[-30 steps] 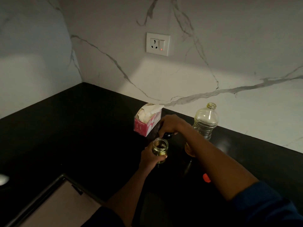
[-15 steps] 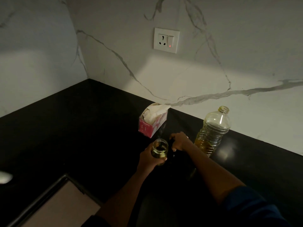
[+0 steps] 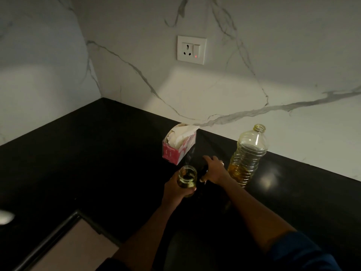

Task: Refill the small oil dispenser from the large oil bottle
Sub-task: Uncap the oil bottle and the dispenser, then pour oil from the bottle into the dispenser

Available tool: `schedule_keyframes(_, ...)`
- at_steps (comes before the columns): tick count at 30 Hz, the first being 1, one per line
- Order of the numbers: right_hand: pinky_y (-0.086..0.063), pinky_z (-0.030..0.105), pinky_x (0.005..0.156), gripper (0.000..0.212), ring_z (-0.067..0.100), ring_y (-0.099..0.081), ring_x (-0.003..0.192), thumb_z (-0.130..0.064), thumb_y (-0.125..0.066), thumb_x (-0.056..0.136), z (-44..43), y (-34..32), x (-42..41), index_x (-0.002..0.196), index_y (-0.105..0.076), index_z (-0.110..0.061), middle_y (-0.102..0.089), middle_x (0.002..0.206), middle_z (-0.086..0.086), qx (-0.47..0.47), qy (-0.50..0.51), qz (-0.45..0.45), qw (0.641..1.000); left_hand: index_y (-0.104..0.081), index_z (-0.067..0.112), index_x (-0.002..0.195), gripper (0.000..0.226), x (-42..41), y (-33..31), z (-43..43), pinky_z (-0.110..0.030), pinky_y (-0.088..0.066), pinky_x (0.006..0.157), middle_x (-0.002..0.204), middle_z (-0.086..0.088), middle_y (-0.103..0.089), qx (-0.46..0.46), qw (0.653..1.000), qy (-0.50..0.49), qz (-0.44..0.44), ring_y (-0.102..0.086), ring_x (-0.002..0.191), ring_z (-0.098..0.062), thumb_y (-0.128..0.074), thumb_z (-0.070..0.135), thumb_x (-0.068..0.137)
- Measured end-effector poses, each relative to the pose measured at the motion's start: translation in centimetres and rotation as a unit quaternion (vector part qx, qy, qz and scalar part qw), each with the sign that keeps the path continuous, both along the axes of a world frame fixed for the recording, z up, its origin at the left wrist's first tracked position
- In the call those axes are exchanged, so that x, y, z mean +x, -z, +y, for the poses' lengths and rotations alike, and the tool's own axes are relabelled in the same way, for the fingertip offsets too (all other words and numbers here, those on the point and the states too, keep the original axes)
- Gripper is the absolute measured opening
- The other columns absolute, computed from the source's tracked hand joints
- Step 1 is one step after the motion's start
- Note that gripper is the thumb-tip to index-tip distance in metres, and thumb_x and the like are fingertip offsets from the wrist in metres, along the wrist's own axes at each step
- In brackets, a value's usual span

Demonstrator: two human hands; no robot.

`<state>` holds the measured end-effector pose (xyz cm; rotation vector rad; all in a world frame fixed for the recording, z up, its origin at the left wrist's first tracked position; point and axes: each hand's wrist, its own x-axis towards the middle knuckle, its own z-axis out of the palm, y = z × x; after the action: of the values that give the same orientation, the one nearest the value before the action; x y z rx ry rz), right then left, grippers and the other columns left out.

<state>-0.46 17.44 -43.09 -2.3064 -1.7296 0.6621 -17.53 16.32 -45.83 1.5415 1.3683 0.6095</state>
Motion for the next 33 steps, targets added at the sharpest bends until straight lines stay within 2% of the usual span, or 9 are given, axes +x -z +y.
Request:
schedule_keyframes(6,-0.048,0.04,0.096,0.051,0.029,-0.044,0.123,-0.015,-0.073,0.078,-5.1,-1.4,0.5,0.126,-0.055,-0.009,-0.047,0.131,0.013,0.352,-0.055,-0.081,0.931,-0.046,0.02,0.132,0.075,0.3,0.0,-0.4,-0.031,-0.033,0.103,0.128,-0.001,-0.056,0.009,1.0,-0.015,0.015,-0.047,0.124,-0.019,-0.08,0.024,0.066)
schedule_keyframes(9,-0.051,0.036,0.081,0.054,0.032,-0.051,0.109,-0.018,-0.081,0.07,-6.9,-0.8,0.8,0.117,-0.054,-0.012,-0.042,0.122,0.011,0.477,0.008,-0.108,0.872,-0.046,0.021,0.131,0.075,0.4,0.1,-0.8,-0.032,-0.036,0.103,0.126,-0.001,-0.057,0.024,0.999,-0.02,0.01,-0.049,0.122,-0.019,-0.081,0.026,0.065)
schedule_keyframes(12,-0.047,0.048,0.084,0.071,0.032,-0.034,0.112,-0.02,-0.087,0.059,-7.8,-0.5,1.3,0.115,-0.043,-0.016,-0.031,0.121,0.007,0.546,0.103,-0.098,0.826,-0.046,0.021,0.132,0.076,0.6,0.2,-1.0,-0.034,-0.038,0.104,0.126,-0.002,-0.057,0.021,0.999,-0.024,0.001,-0.049,0.122,-0.02,-0.081,0.024,0.065)
schedule_keyframes(14,-0.044,0.055,0.09,0.081,0.031,-0.027,0.115,-0.019,-0.09,0.054,-8.0,-0.5,1.8,0.116,-0.038,-0.018,-0.026,0.123,0.004,0.567,0.164,-0.065,0.804,-0.046,0.02,0.132,0.076,0.6,0.3,-1.0,-0.034,-0.039,0.103,0.125,-0.003,-0.058,0.02,0.999,-0.028,-0.009,-0.05,0.121,-0.021,-0.082,0.022,0.065)
schedule_keyframes(17,-0.035,0.046,0.095,0.086,0.027,-0.025,0.116,-0.021,-0.09,0.054,-8.0,-1.0,2.5,0.118,-0.033,-0.019,-0.023,0.123,0.001,0.577,0.23,-0.013,0.783,-0.047,0.019,0.132,0.075,0.7,0.3,-1.0,-0.031,-0.039,0.099,0.124,-0.003,-0.058,0.017,0.999,-0.037,-0.018,-0.051,0.12,-0.021,-0.081,0.02,0.066)
schedule_keyframes(21,-0.028,0.053,0.109,0.1,0.033,-0.023,0.132,-0.029,-0.087,0.058,-7.2,-1.6,3.3,0.135,-0.028,-0.006,-0.018,0.14,0.019,0.493,0.305,0.119,0.806,-0.046,0.02,0.133,0.075,0.7,0.3,-1.1,-0.03,-0.037,0.099,0.124,-0.002,-0.058,0.018,0.999,-0.034,-0.018,-0.05,0.12,-0.02,-0.081,0.021,0.066)
schedule_keyframes(24,-0.014,0.055,0.115,0.114,0.028,-0.024,0.138,-0.032,-0.086,0.059,-6.5,-1.8,3.7,0.144,-0.013,-0.012,-0.021,0.148,0.012,0.459,0.312,0.198,0.808,-0.046,0.021,0.132,0.074,0.8,0.3,-1.1,-0.028,-0.036,0.098,0.123,-0.001,-0.059,0.017,0.999,-0.034,-0.013,-0.051,0.119,-0.019,-0.081,0.021,0.066)
schedule_keyframes(29,-0.035,0.054,0.107,0.109,0.028,-0.042,0.13,-0.041,-0.085,0.057,-5.6,-2.1,4.3,0.142,-0.02,-0.024,-0.044,0.14,0.007,0.42,0.351,0.256,0.797,-0.047,0.021,0.132,0.074,0.8,0.2,-1.1,-0.025,-0.037,0.095,0.121,0.0,-0.059,0.01,0.999,-0.028,-0.023,-0.052,0.117,-0.018,-0.081,0.02,0.066)
schedule_keyframes(33,-0.04,0.05,0.104,0.102,0.03,-0.046,0.127,-0.032,-0.085,0.061,-5.4,-2.4,4.5,0.141,-0.024,-0.016,-0.046,0.137,0.01,0.408,0.34,0.254,0.808,-0.048,0.02,0.13,0.072,0.8,0.2,-1.1,-0.031,-0.039,0.102,0.122,-0.001,-0.058,0.008,0.999,-0.032,-0.014,-0.052,0.119,-0.019,-0.081,0.022,0.066)
